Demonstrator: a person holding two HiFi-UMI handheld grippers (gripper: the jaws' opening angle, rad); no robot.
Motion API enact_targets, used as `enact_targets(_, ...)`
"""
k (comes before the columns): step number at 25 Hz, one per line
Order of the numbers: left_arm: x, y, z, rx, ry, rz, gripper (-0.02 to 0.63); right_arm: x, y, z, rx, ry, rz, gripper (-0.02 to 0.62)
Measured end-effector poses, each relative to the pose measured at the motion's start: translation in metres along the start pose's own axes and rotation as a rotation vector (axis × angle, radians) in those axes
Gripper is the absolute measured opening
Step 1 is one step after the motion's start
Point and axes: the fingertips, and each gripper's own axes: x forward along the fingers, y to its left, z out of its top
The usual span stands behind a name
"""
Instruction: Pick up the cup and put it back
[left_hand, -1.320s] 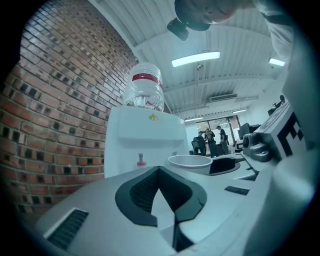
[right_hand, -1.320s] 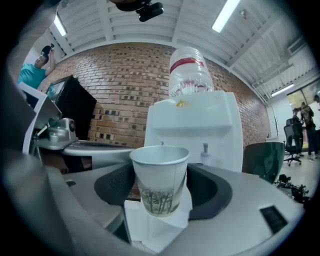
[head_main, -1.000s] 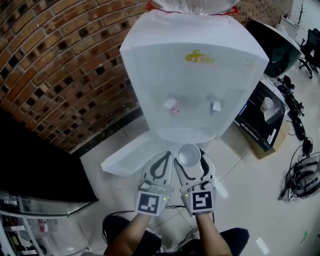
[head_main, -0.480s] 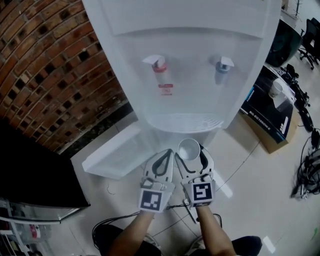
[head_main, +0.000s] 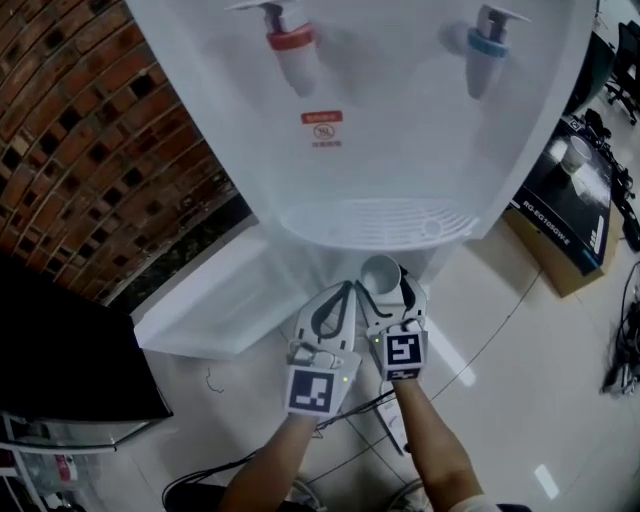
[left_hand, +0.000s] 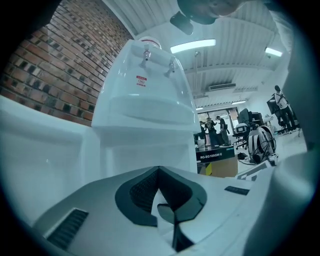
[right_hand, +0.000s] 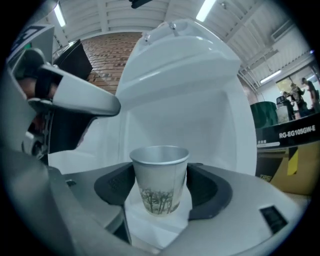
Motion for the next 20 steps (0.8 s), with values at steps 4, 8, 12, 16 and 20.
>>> enact_targets(4,-0.002,0.007,-0.019,-0.018,0.014,0.021,0.005,0.028,-0.004,-0.026,-0.018,0.012,-0.001,0.331)
enact_targets(8,-0.010,0.011,-0.042,-0.021,0.068,0.029,0.005,0.048,-0.013,-0.055,-0.019,0.049,-0.013,0.331)
enact_targets(12,-0.012,0.012,-0.052,-0.016,0.090,0.020,0.005,0.066,-0.027,-0.078,-0.005,0.079,-0.028,0.331)
enact_targets(16,-0.012,0.009,-0.060,-0.002,0.110,0.000,0.005,0.079,-0.035,-0.087,-0.017,0.096,-0.027,0.336)
enact_targets(20,-0.015,0.007,-0.063,-0.009,0.121,-0.007,0.005,0.081,-0.036,-0.089,-0.019,0.118,-0.024,0.377)
